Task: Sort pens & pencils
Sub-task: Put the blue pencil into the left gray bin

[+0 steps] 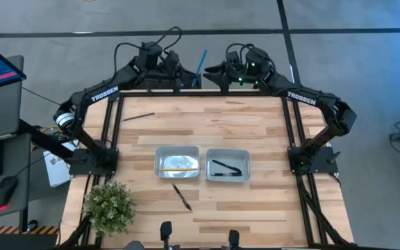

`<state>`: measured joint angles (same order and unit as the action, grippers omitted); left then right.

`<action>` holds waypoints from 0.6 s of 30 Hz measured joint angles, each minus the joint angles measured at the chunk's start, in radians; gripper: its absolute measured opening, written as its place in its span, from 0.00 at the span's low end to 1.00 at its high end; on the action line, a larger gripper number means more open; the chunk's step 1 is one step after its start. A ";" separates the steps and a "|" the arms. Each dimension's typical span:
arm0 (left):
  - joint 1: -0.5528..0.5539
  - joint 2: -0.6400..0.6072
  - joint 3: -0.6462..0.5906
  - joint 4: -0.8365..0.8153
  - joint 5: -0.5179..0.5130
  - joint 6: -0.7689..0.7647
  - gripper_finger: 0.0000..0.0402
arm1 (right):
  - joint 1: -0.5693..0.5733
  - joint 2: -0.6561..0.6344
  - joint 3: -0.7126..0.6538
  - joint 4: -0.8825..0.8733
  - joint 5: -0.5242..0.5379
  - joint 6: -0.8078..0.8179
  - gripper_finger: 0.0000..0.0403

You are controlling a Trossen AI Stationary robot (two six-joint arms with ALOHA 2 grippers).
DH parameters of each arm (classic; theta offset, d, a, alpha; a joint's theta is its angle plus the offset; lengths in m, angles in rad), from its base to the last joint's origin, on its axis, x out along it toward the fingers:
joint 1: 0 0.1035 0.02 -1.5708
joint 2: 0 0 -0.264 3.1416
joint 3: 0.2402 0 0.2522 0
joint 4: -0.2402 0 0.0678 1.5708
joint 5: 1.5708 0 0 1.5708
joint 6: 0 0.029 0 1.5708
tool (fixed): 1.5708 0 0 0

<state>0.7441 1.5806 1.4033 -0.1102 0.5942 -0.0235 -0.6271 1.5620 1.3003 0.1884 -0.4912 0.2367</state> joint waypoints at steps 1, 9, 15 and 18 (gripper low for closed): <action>0.000 0.000 0.000 0.008 0.000 0.000 0.02 | -0.001 0.000 0.000 0.000 0.002 0.000 0.45; -0.014 0.000 0.000 0.083 0.057 -0.026 0.02 | 0.003 0.000 0.000 0.011 0.028 0.002 0.42; -0.036 0.000 0.000 0.124 0.057 -0.031 0.02 | 0.019 0.000 0.000 0.062 0.031 0.002 0.40; -0.048 0.000 0.000 0.129 0.056 -0.031 0.02 | 0.029 0.000 0.000 0.078 0.029 0.002 0.39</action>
<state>0.6963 1.5810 1.4033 0.0188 0.6506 -0.0543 -0.5985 1.5620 1.3003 0.2660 -0.4619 0.2382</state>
